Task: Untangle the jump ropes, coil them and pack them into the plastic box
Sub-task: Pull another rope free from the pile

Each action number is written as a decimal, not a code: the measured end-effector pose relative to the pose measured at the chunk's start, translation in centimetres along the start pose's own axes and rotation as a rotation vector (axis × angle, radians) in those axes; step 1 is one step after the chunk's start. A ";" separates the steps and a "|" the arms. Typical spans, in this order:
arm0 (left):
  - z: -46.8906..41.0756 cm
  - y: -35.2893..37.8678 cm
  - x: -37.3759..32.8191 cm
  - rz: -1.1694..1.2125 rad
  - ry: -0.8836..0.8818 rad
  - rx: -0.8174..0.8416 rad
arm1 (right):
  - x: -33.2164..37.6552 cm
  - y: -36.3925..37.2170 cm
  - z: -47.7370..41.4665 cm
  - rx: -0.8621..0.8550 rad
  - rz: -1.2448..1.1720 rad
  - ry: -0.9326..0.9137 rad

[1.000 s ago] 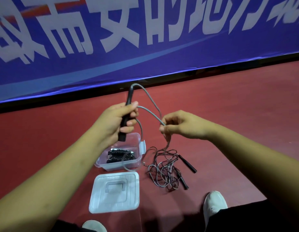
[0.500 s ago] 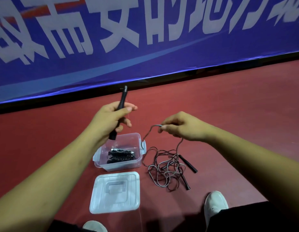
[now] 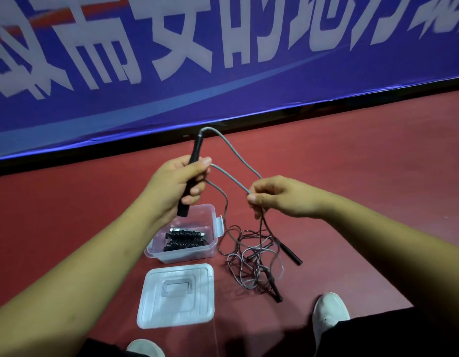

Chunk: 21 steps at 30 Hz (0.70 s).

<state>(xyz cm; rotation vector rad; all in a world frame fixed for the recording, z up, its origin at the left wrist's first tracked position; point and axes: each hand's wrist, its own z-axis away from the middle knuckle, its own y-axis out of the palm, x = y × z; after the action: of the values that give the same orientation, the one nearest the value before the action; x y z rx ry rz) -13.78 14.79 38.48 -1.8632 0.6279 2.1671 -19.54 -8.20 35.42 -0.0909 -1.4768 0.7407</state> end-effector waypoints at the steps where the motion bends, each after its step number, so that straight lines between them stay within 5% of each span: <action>1: -0.2 -0.2 0.0 0.022 0.003 -0.036 | -0.7 -0.2 0.0 0.026 -0.025 0.039; 8: -1.1 -1.2 0.1 0.195 -0.014 -0.221 | -2.2 -0.4 -0.1 0.016 0.174 0.169; 15: -2.0 -3.1 1.3 -0.179 -0.074 -0.501 | 0.6 0.1 0.3 -0.185 0.058 0.053; 21: -0.5 -0.1 0.9 -0.354 0.039 -0.129 | 2.1 0.6 0.2 -0.198 0.080 -0.030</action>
<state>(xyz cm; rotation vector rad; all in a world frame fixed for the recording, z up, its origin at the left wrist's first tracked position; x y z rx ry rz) -13.43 14.58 37.47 -1.9123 0.1483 1.9823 -20.17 -6.73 36.98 -0.2919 -1.5796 0.6609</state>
